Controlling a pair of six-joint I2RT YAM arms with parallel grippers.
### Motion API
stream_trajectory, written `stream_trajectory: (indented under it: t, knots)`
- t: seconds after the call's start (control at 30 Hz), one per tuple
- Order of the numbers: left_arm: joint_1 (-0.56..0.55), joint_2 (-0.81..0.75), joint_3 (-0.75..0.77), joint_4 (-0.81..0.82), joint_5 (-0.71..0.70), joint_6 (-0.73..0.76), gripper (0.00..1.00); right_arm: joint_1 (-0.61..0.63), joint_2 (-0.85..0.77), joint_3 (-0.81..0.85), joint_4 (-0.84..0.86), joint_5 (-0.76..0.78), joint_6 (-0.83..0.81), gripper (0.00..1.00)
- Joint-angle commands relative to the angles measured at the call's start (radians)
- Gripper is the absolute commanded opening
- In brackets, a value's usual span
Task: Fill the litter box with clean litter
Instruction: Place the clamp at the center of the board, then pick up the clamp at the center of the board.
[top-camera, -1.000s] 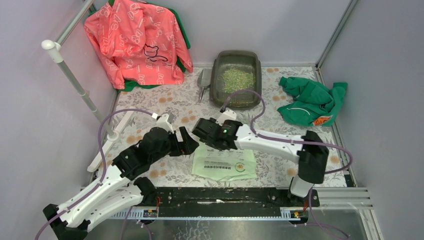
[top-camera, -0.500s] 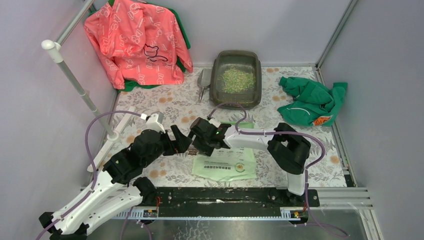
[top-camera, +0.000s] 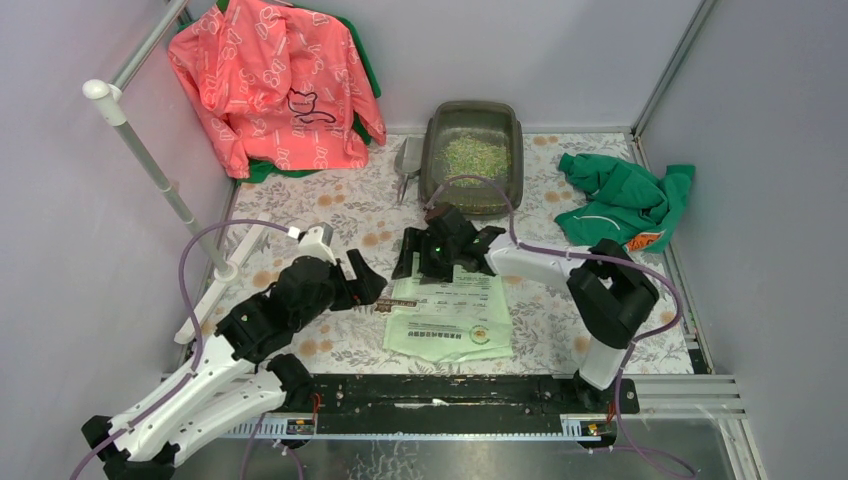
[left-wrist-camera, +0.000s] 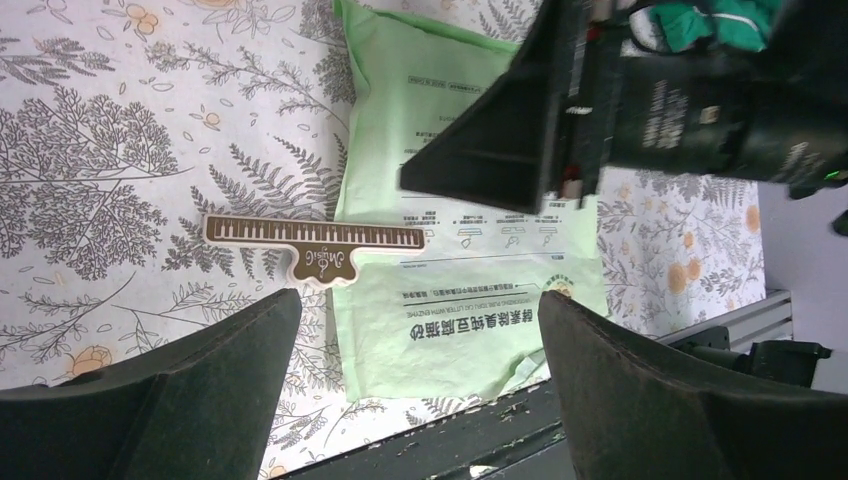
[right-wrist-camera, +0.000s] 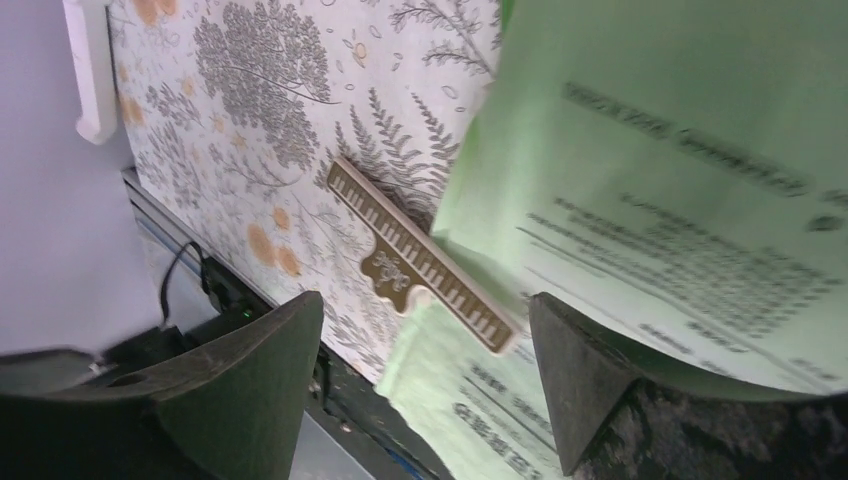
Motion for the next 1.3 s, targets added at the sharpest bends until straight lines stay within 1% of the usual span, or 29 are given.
stream_trajectory:
  t: [0.0,0.1,0.23,0.33,0.53,0.83,1.27]
  knots:
    - [0.006,0.024,-0.052,0.075,-0.015,-0.033,0.97,-0.059,-0.055,-0.036,-0.025,-0.114,-0.208,0.81]
    - [0.006,0.037,-0.099,0.121,0.002,-0.067,0.97,-0.06,-0.032,-0.02,-0.047,-0.133,-0.26,0.76]
    - [0.007,0.006,-0.174,0.169,-0.013,-0.13,0.96,-0.059,0.004,-0.04,0.001,-0.203,-0.266,0.67]
    - [0.006,-0.03,-0.216,0.179,-0.04,-0.168,0.96,-0.059,0.029,-0.067,0.046,-0.246,-0.26,0.65]
    - [0.006,-0.036,-0.269,0.206,-0.079,-0.204,0.96,-0.059,0.048,-0.122,0.146,-0.31,-0.236,0.63]
    - [0.032,0.03,-0.339,0.307,-0.112,-0.222,0.95,-0.044,0.084,-0.158,0.275,-0.4,-0.178,0.58]
    - [0.109,0.07,-0.383,0.388,-0.058,-0.193,0.94,-0.018,0.154,-0.107,0.298,-0.434,-0.171,0.56]
